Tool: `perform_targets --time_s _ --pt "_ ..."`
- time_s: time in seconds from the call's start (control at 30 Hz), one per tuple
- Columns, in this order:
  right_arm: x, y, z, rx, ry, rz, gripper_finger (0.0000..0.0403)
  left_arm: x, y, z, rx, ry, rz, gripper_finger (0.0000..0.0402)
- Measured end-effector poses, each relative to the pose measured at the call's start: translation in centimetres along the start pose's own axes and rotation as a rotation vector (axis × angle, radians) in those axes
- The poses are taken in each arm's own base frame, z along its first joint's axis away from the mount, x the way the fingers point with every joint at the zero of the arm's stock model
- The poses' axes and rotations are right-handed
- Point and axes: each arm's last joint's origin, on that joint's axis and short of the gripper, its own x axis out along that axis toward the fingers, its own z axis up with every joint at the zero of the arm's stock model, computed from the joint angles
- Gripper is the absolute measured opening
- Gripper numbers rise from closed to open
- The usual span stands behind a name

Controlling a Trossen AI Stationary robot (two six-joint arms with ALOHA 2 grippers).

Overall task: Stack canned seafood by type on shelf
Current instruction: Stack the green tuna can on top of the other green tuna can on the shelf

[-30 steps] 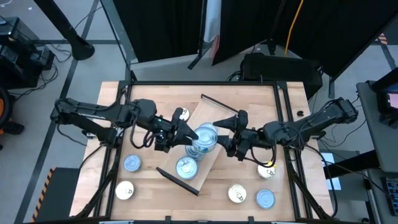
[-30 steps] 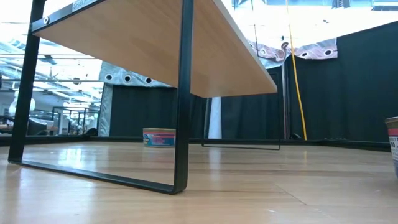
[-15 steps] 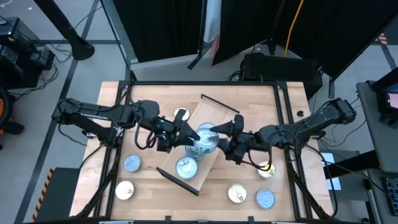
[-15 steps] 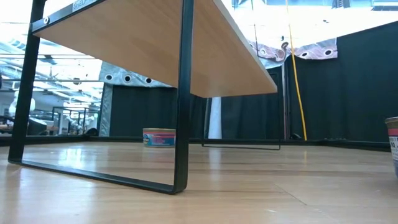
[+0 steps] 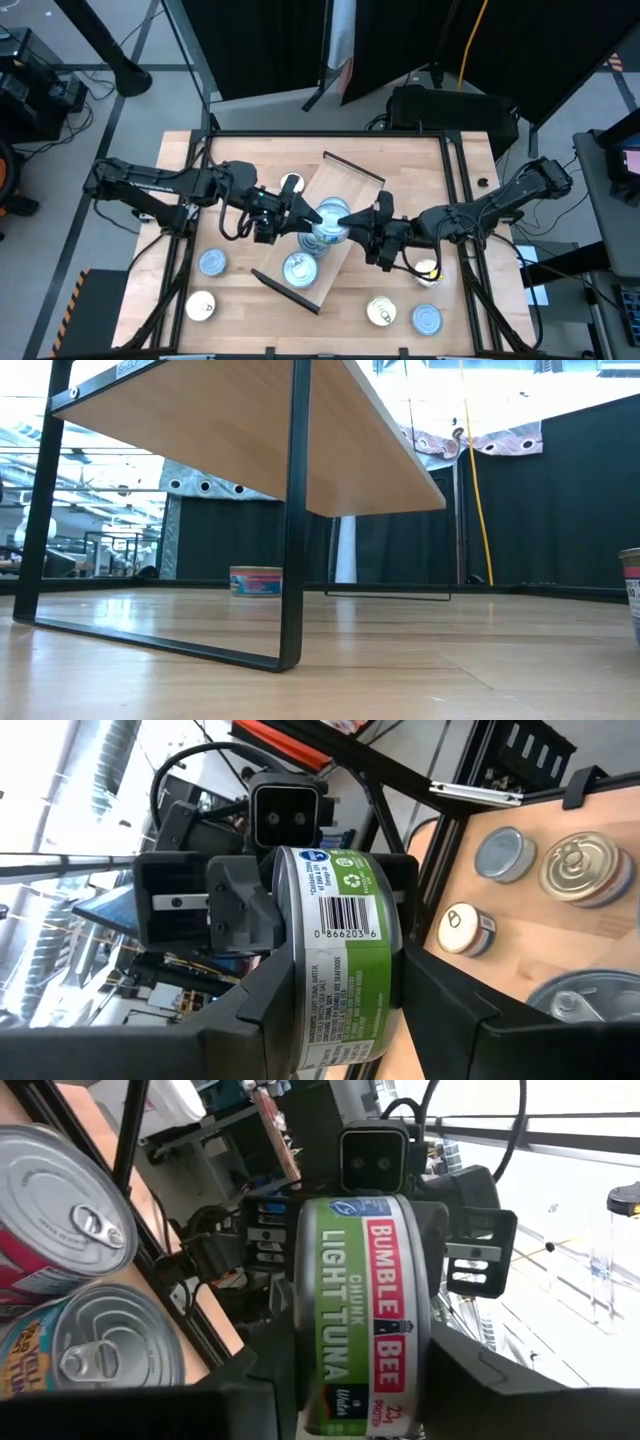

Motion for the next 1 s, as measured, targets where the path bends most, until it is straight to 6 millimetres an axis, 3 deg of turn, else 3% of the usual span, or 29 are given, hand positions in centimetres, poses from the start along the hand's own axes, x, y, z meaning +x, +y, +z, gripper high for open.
perform_targets --time_s 0.13,0.27,0.4,0.6,1.0 --pt "-0.01 0.09 -0.01 -0.004 0.0 0.008 0.0121 0.0 -0.06 -0.03 -0.005 0.006 -0.005 0.0153" --pt "0.0 -0.02 -0.03 0.002 0.007 -0.003 0.0139 0.0 0.05 -0.06 -0.012 0.035 0.016 0.0166" --pt "-0.01 -0.04 -0.05 0.004 0.013 -0.006 0.0147 -0.02 0.12 -0.15 -0.074 0.061 0.032 0.0214" --pt "-0.02 -0.06 -0.15 -0.014 0.05 -0.018 0.0127 0.05 0.35 0.31 -0.075 0.055 0.072 0.0275" --pt "-0.23 -0.12 -0.25 -0.107 0.187 -0.063 0.0132 -0.21 0.38 0.22 -0.132 0.168 0.114 0.0281"
